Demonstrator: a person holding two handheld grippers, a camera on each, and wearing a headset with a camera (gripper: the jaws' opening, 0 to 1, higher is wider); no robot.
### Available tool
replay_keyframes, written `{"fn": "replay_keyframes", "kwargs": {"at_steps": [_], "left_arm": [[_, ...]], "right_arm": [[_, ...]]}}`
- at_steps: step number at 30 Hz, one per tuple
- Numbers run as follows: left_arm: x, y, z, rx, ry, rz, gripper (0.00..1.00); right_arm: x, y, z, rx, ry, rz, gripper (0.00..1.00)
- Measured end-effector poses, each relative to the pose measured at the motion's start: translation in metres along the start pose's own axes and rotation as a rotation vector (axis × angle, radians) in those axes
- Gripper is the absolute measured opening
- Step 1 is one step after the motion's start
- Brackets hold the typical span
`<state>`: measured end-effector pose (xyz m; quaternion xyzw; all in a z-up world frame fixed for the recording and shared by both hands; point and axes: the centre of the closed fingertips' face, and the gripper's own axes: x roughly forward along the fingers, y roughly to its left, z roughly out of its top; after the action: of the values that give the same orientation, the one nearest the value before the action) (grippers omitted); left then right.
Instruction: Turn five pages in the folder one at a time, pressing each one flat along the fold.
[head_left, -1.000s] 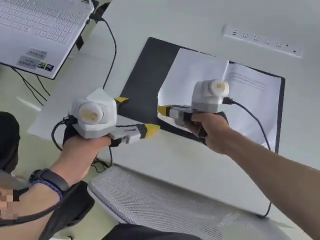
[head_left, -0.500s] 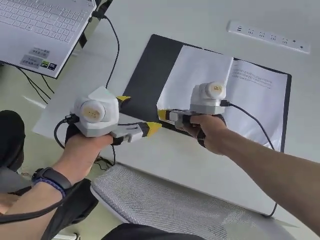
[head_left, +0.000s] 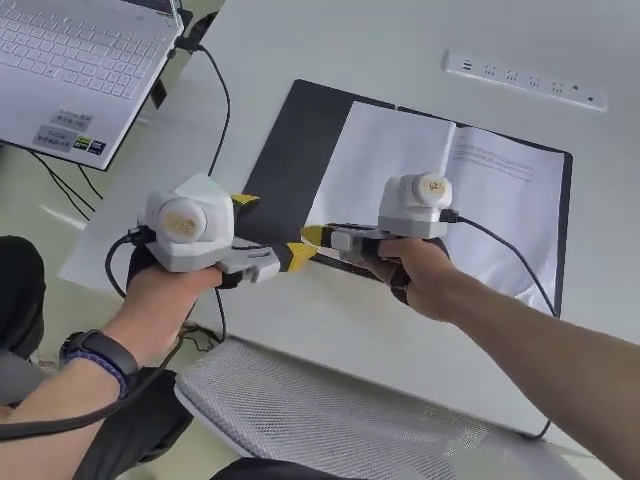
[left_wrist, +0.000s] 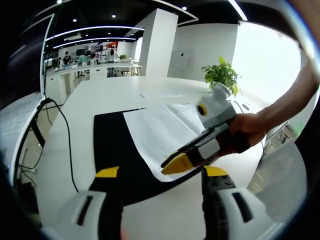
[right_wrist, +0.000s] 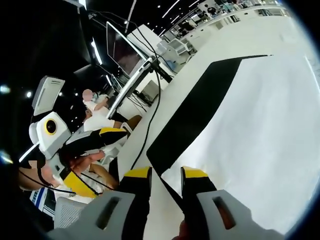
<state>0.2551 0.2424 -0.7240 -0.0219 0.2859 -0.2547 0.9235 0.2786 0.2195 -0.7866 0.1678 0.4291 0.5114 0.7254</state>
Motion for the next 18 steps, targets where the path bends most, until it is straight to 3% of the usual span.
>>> {"fn": "replay_keyframes", "kwargs": {"at_steps": [9,18], "left_arm": [[0.015,-0.001,0.014,0.033,-0.005,-0.031,0.54],[0.04,-0.002,0.011,0.086,0.031,-0.06,0.43]], "right_arm": [[-0.044,-0.016,0.03,-0.025,-0.105,-0.036,0.25],[-0.086,-0.039,0.042,-0.053,-0.149,-0.104,0.27]]}}
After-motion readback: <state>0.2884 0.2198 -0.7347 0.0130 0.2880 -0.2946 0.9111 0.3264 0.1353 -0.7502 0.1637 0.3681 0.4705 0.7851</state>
